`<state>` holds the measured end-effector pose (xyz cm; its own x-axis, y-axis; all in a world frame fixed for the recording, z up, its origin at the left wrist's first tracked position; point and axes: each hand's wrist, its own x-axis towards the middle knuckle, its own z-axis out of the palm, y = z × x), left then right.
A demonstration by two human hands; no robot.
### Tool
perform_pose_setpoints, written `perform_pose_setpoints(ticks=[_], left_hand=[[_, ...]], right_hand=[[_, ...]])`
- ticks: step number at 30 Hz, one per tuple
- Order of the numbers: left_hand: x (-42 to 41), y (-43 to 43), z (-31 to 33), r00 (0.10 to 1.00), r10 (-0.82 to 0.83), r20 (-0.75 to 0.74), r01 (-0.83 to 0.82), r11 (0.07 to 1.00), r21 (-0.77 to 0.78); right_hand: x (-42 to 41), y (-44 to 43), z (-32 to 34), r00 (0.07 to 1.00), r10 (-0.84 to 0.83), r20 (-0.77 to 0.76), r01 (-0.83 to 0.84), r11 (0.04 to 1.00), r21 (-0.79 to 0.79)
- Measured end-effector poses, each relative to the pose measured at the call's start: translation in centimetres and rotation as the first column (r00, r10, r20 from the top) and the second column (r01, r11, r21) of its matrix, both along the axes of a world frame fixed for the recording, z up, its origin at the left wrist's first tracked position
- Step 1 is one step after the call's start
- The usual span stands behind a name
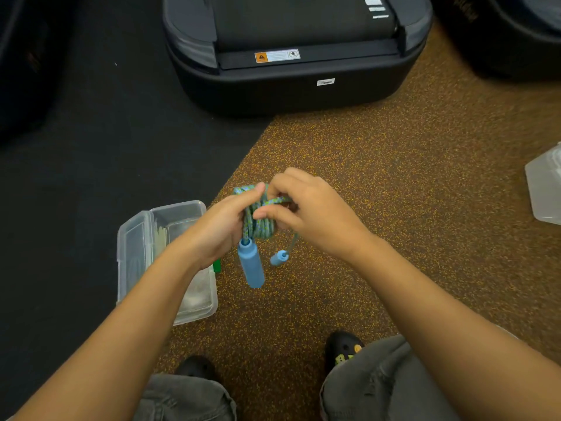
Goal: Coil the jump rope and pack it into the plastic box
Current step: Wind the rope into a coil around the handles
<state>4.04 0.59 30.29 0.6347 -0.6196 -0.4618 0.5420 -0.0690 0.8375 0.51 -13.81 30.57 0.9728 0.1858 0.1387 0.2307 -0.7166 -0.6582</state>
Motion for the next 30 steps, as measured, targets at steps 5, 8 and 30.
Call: perform_pose_setpoints(ticks=[5,8,30], left_hand=[[0.0,0.6,0.3,0.981,-0.159,0.114,0.156,0.987,0.032],[0.2,0.5,-0.2,0.990,0.074,0.118,-0.075,0.997,0.010],[0.3,0.1,-0.3,0.979,0.197,-0.057,-0.199,0.979,-0.036]], right_hand=[[0.4,-0.4,0.2,0.998,-0.038,-0.047,0.041,0.997,0.059],[0.3,0.2,-0.1,0.985,-0.162,-0.061,0.168,0.980,0.103],[-2.1,3.8,-2.5,0.673,0.033,-0.739,-0.173,0.978,-0.114]])
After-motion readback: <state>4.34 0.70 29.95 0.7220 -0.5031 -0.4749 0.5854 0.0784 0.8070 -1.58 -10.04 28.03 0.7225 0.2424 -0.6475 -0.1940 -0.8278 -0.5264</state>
